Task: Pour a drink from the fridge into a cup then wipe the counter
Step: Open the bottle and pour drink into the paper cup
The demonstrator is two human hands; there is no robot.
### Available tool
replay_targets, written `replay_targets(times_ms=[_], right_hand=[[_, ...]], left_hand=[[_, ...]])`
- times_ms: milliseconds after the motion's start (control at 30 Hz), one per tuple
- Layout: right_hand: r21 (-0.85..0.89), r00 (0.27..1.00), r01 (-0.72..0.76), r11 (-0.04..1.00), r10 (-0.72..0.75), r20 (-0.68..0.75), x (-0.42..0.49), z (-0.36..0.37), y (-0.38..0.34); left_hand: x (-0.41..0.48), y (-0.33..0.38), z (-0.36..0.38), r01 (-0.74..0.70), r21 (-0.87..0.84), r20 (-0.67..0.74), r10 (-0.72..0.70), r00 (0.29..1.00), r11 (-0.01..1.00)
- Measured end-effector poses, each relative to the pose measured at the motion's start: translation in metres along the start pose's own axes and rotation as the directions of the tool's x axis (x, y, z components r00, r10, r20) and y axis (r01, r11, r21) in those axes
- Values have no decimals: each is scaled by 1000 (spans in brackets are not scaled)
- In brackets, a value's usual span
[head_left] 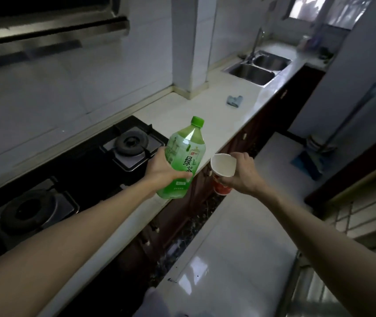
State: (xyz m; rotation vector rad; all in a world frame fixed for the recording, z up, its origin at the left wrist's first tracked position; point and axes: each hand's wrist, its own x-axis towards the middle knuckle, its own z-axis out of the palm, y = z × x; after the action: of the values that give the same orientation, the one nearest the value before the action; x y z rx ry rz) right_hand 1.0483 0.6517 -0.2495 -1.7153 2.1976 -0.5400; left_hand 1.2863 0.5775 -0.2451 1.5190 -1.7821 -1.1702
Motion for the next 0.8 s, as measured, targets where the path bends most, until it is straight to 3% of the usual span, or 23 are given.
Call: replay_targets(times_ms=[367,800], right_hand=[[18,986,-166,986,166,-2,43,-9,66],[-44,981,-191,981,189,-38,190,-47,99]], left_hand=[[79,30,76,-45,-19,143,47,989,999],[230,87,99,-67,-20,221,70,973,998]])
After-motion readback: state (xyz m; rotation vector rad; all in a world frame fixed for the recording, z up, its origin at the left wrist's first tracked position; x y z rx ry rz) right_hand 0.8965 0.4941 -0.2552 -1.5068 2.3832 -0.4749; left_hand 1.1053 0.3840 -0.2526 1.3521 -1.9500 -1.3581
